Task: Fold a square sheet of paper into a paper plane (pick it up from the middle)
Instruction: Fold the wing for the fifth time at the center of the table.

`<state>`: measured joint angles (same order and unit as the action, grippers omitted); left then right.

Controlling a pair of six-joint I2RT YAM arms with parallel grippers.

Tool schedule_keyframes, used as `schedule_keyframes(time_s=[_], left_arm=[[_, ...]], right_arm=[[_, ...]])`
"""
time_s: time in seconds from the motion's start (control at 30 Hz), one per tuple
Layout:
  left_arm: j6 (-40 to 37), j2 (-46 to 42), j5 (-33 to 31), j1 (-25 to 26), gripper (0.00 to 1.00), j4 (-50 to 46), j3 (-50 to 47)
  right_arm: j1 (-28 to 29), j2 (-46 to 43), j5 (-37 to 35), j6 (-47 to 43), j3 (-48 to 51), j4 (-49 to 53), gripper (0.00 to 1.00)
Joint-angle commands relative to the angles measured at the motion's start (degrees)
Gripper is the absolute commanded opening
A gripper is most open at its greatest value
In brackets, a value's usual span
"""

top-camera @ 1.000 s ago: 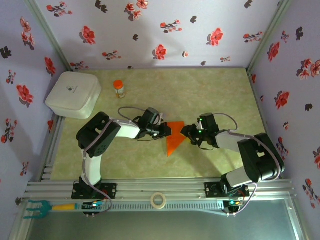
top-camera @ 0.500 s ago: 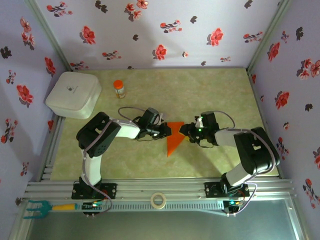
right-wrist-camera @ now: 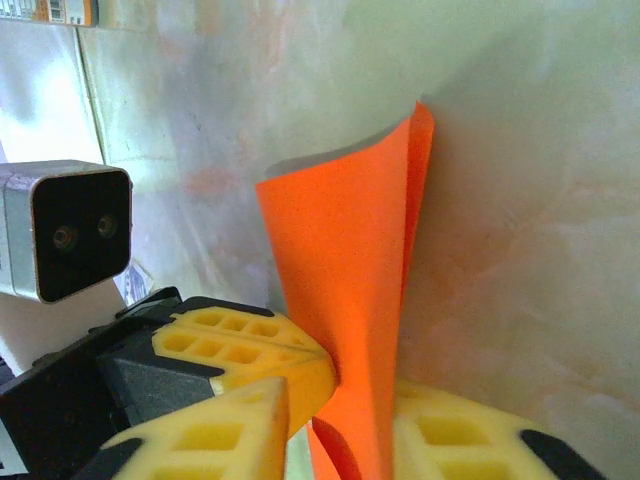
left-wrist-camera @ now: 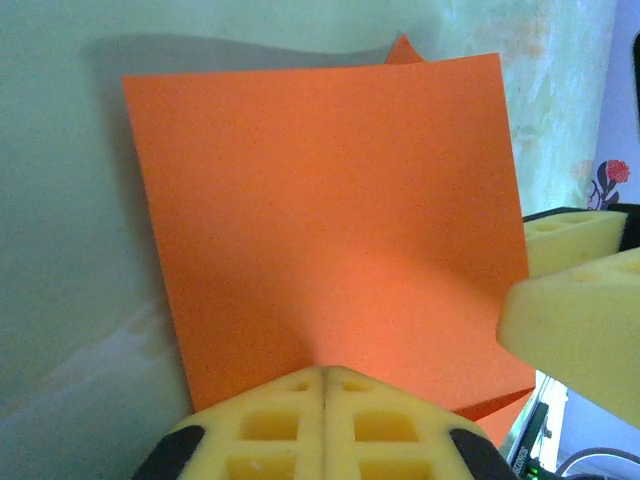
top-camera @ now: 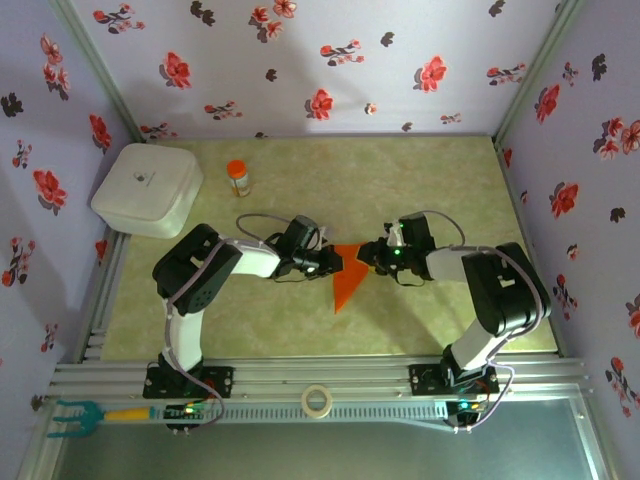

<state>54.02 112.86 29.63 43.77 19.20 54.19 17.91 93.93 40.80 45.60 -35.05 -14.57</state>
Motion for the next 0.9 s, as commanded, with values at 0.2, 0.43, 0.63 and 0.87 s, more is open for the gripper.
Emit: schedule_keyframes(time_s=[0.2,0.43,0.63,0.87], left_arm=[[-0.4,-1.9,0.8,0.3,0.07,-3.8,-1.5],[-4.6,-10.1,-3.7,0.3,0.22,-9.2,-1.8],[-7.7,-14.1,-6.6,1.0,0.24,-12.1,-2.1],[-10.9,-16.3,-11.1,3.2,0.29,-15.0,-2.0]], right_arm=[[-0.8,1.2,-1.2,-3.5,-2.5,6.9,0.08],[-0.6,-1.9,-2.9,3.5,-0.3,6.0,0.0],[-0.6,-4.3,-6.2,11.4,2.4,2.2,0.0],[-0.2,-5.7,-9.6,18.6,6.3,-3.1,0.0]])
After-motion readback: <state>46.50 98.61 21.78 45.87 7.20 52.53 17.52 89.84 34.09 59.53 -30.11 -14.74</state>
